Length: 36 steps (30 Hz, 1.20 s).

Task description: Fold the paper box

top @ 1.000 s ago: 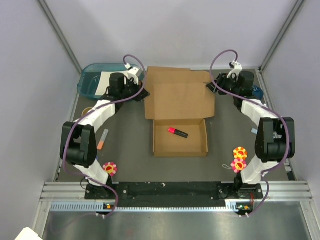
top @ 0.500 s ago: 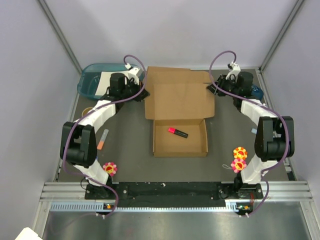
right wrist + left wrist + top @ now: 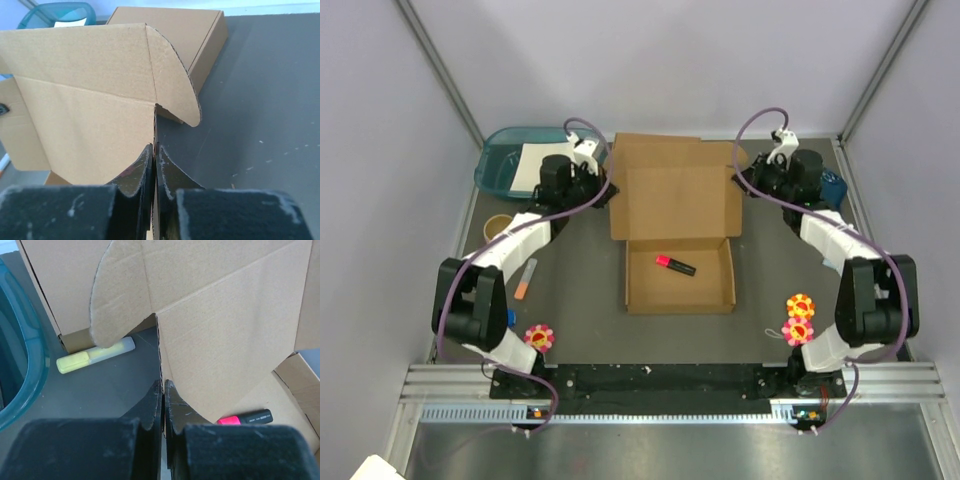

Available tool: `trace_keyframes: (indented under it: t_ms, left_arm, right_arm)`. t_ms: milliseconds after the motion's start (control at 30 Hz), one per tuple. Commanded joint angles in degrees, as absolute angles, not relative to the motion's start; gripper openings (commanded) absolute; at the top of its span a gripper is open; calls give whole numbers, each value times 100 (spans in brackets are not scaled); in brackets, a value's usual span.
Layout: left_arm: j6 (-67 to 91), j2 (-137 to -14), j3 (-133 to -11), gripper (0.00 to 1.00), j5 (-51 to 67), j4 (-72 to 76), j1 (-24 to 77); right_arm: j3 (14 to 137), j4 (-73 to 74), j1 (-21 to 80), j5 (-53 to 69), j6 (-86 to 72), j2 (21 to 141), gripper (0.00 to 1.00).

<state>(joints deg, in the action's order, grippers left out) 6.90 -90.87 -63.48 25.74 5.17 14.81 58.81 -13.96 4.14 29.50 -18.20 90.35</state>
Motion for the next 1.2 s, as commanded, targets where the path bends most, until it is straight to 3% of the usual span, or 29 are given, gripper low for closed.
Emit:
trace_keyframes:
  t_ms: [0,233,633,900,1167]
  left_arm:
    - [940,-8562,-5846,0,1794,1432,1722]
    - [1248,-8297,-5239,0,555,1889,2232]
    - [1582,-8270,-5001,0,-1843,2171,3164]
    - [1846,-8113,-4562,0,-2346,2794,3427]
    - [2013,-7823,-3833,0,-2320,4357,3621]
  right_arm:
    - [5503,-1319,861,2068,-1784,8202,1]
    - [5080,-888,1405,810,-1968,7419,0]
    - [4834,-132,2284,-1168,-2417,7084,0]
    - [4816,-9,2452,-1942,-2935,7049,0]
    - [4712,-544,2751,-2214,-3059,7014,0]
